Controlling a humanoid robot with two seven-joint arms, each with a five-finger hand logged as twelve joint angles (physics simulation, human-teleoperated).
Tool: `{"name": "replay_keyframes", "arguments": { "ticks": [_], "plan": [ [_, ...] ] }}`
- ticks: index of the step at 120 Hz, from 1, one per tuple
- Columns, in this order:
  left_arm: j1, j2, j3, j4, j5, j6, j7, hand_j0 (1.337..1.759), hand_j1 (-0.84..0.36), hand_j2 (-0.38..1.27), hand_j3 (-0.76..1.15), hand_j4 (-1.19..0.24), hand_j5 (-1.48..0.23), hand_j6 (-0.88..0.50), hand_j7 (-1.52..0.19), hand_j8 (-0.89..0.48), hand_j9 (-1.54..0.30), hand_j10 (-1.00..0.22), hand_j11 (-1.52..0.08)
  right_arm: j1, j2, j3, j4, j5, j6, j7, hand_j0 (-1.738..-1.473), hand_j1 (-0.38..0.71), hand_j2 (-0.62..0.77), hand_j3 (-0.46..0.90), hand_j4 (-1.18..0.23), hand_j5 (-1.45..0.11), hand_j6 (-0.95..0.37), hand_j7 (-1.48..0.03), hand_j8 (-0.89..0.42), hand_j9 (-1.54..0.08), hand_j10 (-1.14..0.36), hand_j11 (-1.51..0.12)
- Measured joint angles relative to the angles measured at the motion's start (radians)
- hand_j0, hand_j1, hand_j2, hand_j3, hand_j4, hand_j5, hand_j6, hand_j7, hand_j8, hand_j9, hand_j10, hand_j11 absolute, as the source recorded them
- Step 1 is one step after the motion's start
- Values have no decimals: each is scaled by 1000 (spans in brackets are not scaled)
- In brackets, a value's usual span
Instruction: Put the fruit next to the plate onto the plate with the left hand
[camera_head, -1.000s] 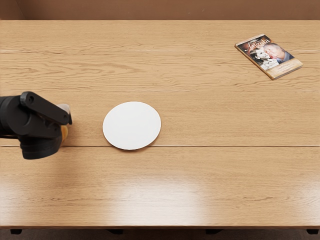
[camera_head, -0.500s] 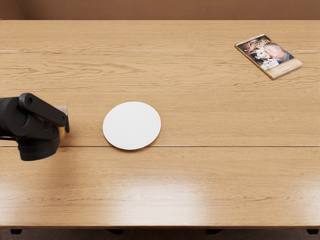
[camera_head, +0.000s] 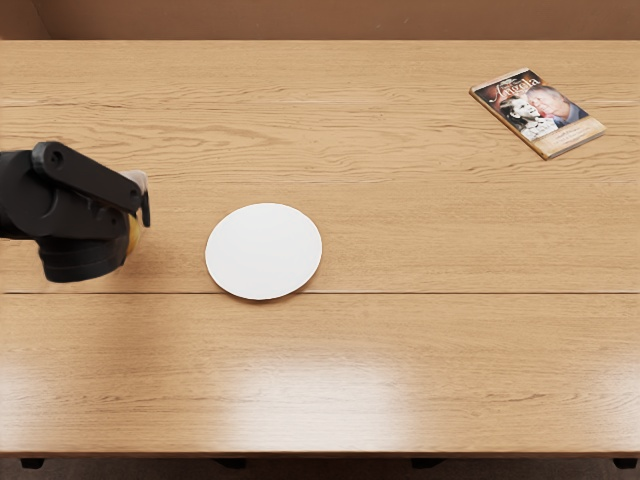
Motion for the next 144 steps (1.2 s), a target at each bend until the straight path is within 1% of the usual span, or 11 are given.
{"name": "replay_keyframes", "arguments": {
  "ticks": [25, 39, 48, 54, 55, 57, 66, 67, 76, 107, 144],
  "plan": [
    [-52, -74, -24, 8, 5, 2, -1, 1655, -306, 588, 0, -738, -1117, -377, -1067, -270, -1062, -489, -1040, 0, 0, 0, 0, 0, 0, 0, -1658, -307, -7, 0, -35, -45, -35, -45, -35, -45, -35, -45],
    [-64, -118, -43, 10, 6, 7, 0, 1656, -350, 756, 0, -743, -1108, -406, -1070, -297, -1052, -516, -1039, 0, 0, 0, 0, 0, 0, 0, -1658, -307, -7, 0, -35, -45, -35, -45, -35, -45, -35, -45],
    [-68, -153, -55, 13, 6, 13, 0, 1656, -367, 775, 0, -744, -1106, -409, -1069, -301, -1050, -528, -1039, 0, 0, 0, 0, 0, 0, 0, -1658, -307, -7, 0, -35, -45, -35, -45, -35, -45, -35, -45],
    [-79, -165, -62, 15, 7, 16, 0, 1656, -390, 796, 0, -742, -1108, -405, -1071, -310, -1050, -532, -1040, 0, 0, 0, 0, 0, 0, 0, -1658, -307, -7, 0, -35, -45, -35, -45, -35, -45, -35, -45],
    [-80, -167, -63, 15, 7, 17, 0, 1656, -392, 805, 0, -747, -1099, -409, -1063, -354, -1051, -528, -1040, 0, 0, 0, 0, 0, 0, 0, -1658, -307, -7, 0, -35, -45, -35, -45, -35, -45, -35, -45],
    [-82, -169, -66, 16, 7, 17, 0, 1656, -397, 824, 0, -745, -1101, -410, -1066, -318, -1050, -546, -1040, 0, 0, 0, 0, 0, 0, 0, -1658, -307, -7, 0, -35, -45, -35, -45, -35, -45, -35, -45],
    [-87, -170, -80, 18, 7, 19, 0, 1656, -416, 869, 0, -746, -1100, -419, -1067, -334, -1050, -559, -1041, 0, 0, 0, 0, 0, 0, 0, -1658, -307, -7, 0, -35, -45, -35, -45, -35, -45, -35, -45],
    [-89, -170, -82, 19, 7, 20, 0, 1656, -416, 872, 0, -751, -1091, -424, -1060, -380, -1051, -560, -1041, 0, 0, 0, 0, 0, 0, 0, -1658, -307, -7, 0, -35, -45, -35, -45, -35, -45, -35, -45],
    [-100, -170, -95, 22, 7, 20, 1, 1656, -427, 918, 0, -750, -1092, -433, -1065, -349, -1048, -575, -1042, 0, 0, 0, 0, 0, 0, 0, -1658, -307, -7, 0, -35, -45, -35, -45, -35, -45, -35, -45],
    [-111, -170, -153, 32, 7, 24, 1, 1654, -436, 967, 0, -750, -1090, -452, -1064, -372, -1041, -599, -1047, 0, 0, 0, 0, 0, 0, 0, -1658, -307, -7, 0, -35, -45, -35, -45, -35, -45, -35, -45],
    [-83, -170, -235, 35, 6, 22, 1, 1654, -434, 926, 0, -738, -1093, -435, -1059, -362, -1042, -581, -1037, 0, 0, 0, 0, 0, 0, 0, -1658, -307, -7, 0, -35, -45, -35, -45, -35, -45, -35, -45]
  ]
}}
